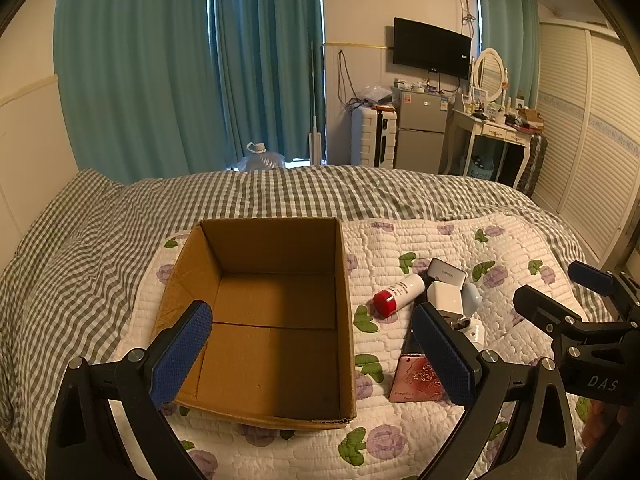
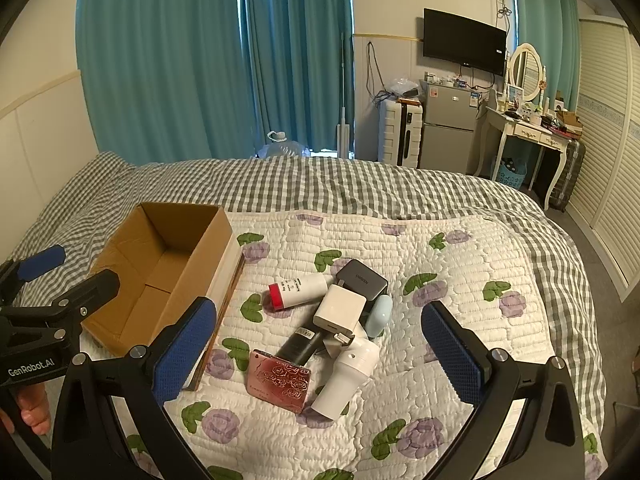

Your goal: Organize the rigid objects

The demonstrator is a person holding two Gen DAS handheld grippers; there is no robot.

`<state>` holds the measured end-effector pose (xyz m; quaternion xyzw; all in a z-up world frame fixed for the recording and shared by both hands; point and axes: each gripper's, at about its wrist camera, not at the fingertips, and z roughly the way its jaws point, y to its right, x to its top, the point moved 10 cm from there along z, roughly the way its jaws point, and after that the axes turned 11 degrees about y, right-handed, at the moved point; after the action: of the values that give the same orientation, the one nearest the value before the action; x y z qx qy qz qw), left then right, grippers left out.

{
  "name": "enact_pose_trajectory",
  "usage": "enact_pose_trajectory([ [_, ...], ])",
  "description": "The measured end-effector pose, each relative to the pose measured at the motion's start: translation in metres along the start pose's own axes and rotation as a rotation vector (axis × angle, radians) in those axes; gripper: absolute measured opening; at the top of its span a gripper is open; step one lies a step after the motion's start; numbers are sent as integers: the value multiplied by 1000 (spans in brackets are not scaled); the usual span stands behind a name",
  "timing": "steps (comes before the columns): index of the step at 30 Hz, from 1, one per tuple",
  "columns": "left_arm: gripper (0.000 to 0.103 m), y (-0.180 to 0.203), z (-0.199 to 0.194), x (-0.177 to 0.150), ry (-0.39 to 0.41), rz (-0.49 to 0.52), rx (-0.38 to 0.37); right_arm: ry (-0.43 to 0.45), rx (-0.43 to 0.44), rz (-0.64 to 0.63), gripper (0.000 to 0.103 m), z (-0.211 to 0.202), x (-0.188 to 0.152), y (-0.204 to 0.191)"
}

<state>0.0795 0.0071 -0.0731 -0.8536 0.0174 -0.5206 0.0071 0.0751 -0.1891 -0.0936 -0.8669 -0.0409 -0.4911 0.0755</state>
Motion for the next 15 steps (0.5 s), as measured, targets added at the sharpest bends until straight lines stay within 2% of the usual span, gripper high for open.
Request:
enact_pose_trajectory([
  [15,103,2,-1,-1,-2,-2,0,-8,0,-1,103,1,-1,0],
])
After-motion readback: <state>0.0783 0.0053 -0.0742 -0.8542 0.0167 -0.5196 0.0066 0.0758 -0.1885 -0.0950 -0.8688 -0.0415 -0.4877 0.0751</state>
